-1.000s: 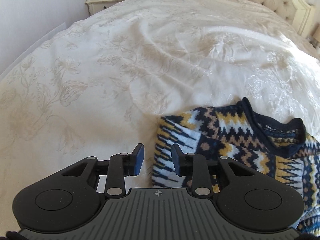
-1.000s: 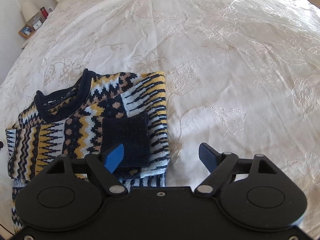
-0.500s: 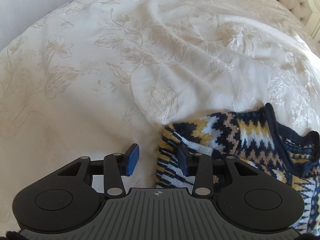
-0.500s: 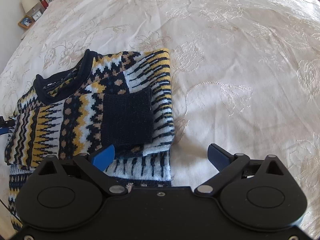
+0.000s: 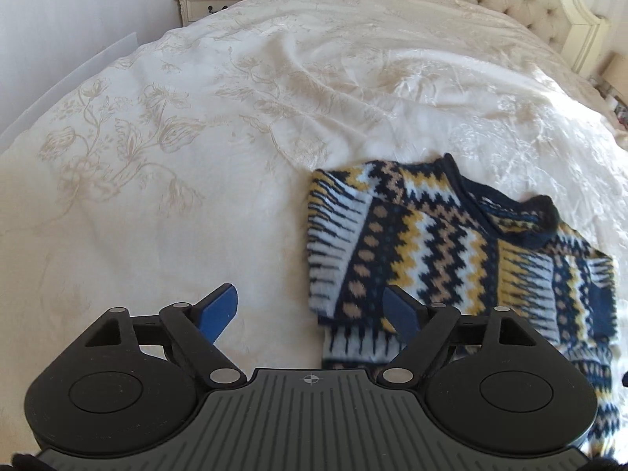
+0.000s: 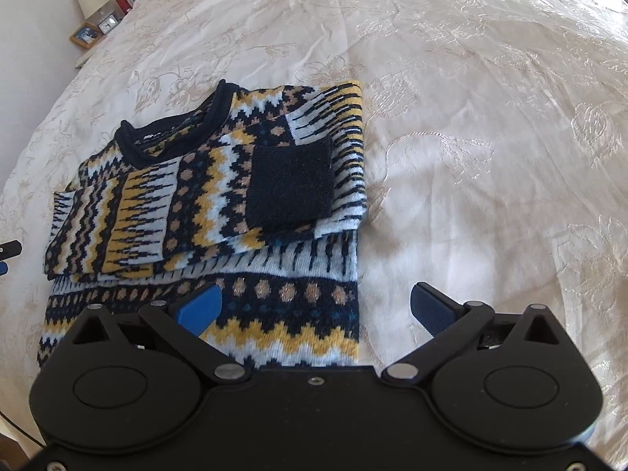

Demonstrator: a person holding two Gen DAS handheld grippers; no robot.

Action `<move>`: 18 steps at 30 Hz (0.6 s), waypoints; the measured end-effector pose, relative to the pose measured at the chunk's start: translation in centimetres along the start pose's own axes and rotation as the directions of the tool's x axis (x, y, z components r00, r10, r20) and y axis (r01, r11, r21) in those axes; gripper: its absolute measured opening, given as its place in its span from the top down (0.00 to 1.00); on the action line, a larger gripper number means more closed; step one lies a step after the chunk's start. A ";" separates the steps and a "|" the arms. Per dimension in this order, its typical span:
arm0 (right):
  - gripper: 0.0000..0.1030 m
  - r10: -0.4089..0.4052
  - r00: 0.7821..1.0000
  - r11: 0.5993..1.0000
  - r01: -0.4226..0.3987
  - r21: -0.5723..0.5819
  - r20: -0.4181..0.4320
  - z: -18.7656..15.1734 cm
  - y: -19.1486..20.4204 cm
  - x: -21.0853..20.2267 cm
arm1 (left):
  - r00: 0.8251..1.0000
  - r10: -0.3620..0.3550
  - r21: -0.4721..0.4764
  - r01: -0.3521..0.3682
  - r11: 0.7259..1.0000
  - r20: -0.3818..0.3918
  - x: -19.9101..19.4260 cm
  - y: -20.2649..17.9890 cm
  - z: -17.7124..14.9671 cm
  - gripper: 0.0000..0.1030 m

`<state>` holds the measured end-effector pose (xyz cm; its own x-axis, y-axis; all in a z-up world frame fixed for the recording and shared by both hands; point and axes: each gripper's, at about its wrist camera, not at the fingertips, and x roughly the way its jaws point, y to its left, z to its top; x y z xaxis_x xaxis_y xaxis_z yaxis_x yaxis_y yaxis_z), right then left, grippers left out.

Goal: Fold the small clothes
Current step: 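Move both open tools to the navy ribbed hem band of the sweater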

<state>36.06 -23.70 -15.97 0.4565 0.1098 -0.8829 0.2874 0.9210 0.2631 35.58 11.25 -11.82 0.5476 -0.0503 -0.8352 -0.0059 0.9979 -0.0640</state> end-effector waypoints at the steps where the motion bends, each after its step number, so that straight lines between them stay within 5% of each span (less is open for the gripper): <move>1: 0.01 0.006 1.000 1.000 -0.006 -0.007 -0.001 -0.3 0.0 -0.2 | 1.000 -0.001 0.000 0.001 1.000 -0.003 -0.6 -0.2 -0.8 0.21; 18: 0.01 0.104 0.993 0.988 -0.110 -0.113 -0.061 -6.7 -1.0 -3.2 | 0.992 0.033 -0.036 -0.037 0.999 -0.123 -6.7 -1.1 -15.0 0.21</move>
<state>28.69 -22.48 -16.00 0.4317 0.2273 -0.8729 0.1388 0.9395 0.3133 19.32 9.92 -14.32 0.4404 -0.0221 -0.8975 -0.0563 0.9970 -0.0522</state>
